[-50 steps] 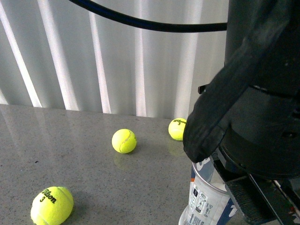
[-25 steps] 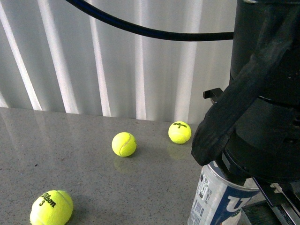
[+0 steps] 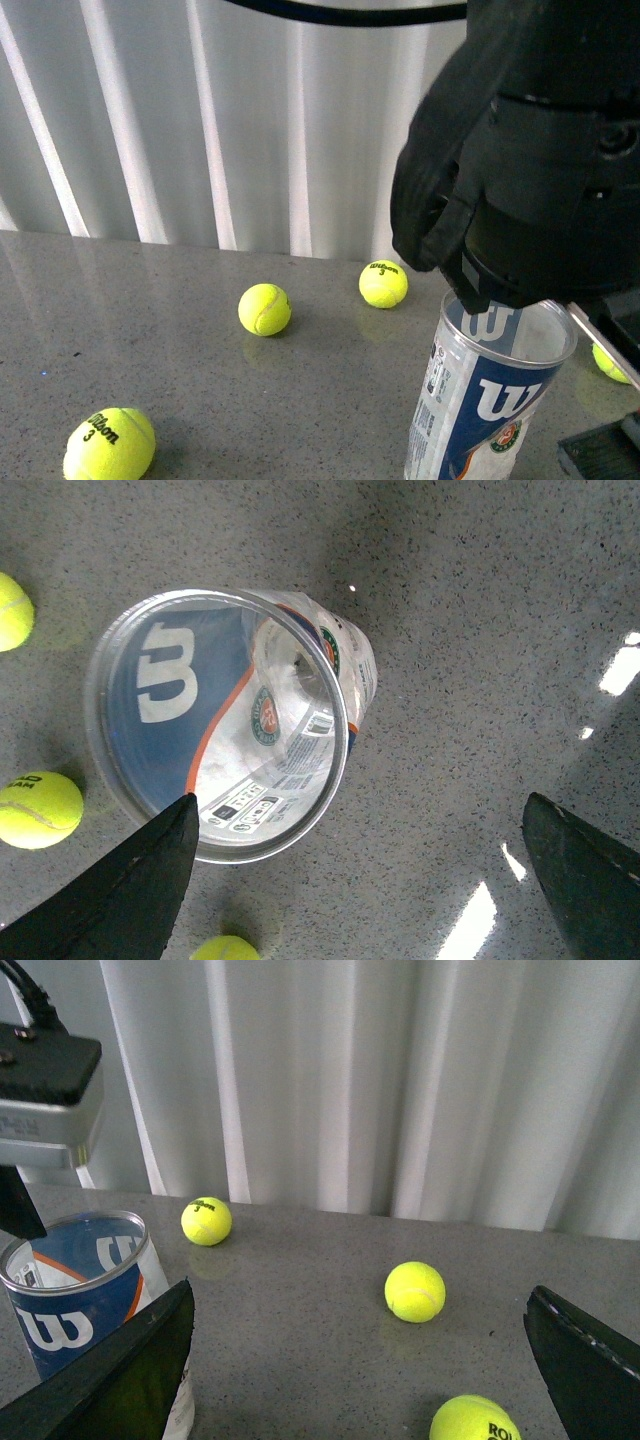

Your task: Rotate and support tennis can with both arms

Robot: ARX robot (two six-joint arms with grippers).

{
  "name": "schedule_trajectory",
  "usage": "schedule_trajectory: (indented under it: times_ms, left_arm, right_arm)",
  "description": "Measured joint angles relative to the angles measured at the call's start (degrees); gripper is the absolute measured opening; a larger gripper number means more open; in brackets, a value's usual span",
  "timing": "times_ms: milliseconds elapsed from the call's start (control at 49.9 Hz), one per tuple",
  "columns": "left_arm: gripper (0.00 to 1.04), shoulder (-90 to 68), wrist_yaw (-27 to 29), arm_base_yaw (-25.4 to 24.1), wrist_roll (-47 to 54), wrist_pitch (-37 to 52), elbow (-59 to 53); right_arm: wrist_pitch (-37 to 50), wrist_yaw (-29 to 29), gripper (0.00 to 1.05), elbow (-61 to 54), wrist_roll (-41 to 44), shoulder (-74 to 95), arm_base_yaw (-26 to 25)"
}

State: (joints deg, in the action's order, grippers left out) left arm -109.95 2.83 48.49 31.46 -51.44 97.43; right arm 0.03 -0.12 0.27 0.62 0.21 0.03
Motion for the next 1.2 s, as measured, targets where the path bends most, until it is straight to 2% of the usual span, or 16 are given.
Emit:
schedule_trajectory:
  times_ms: [240, 340, 521, 601, 741, 781, 801, 841, 901, 1101, 1161, 1201]
  left_arm:
    - [0.98, 6.8, -1.1, -3.7, -2.3, 3.8, 0.1]
    - [0.98, 15.2, -1.9, -9.4, -6.1, 11.3, -3.7]
    - [0.98, 32.5, -2.4, -22.6, -16.8, 26.8, -18.5]
    - [0.98, 39.8, -3.7, -28.4, -21.0, 29.7, -26.1]
    - [0.98, 47.8, -5.4, -35.1, -25.9, 31.3, -35.1]
    - [0.92, 50.6, -0.5, -36.1, -27.5, 37.6, -39.5]
    - [0.87, 52.9, 2.7, -37.2, -28.4, 44.2, -43.6]
    - [0.76, 57.6, 3.6, -40.0, -29.5, 55.0, -51.7]
    - [0.66, 61.6, 3.6, -41.7, -30.3, 61.7, -58.6]
    - [0.33, 68.0, 1.9, -43.6, -30.9, 68.1, -71.6]
    - [0.19, 69.5, -2.2, -46.3, -31.1, 69.0, -75.7]
    - [0.08, 71.1, -2.6, -47.6, -31.2, 69.9, -77.9]
  right_arm:
    - [0.0, 0.0, 0.98, 0.0, 0.0, 0.0, 0.0]
    - [0.0, 0.0, 0.98, 0.0, 0.0, 0.0, 0.0]
    - [0.0, 0.0, 0.98, 0.0, 0.0, 0.0, 0.0]
    - [0.0, 0.0, 0.98, 0.0, 0.0, 0.0, 0.0]
    - [0.0, 0.0, 0.98, 0.0, 0.0, 0.0, 0.0]
    - [0.0, 0.0, 0.98, 0.0, 0.0, 0.0, 0.0]
    - [0.0, 0.0, 0.98, 0.0, 0.0, 0.0, 0.0]
    - [0.0, 0.0, 0.98, 0.0, 0.0, 0.0, 0.0]
    - [0.0, 0.0, 0.98, 0.0, 0.0, 0.0, 0.0]
    - [0.0, 0.0, 0.98, 0.0, 0.0, 0.0, 0.0]
    - [0.0, 0.0, 0.98, 0.0, 0.0, 0.0, 0.0]
    - [0.0, 0.0, 0.98, 0.0, 0.0, 0.0, 0.0]
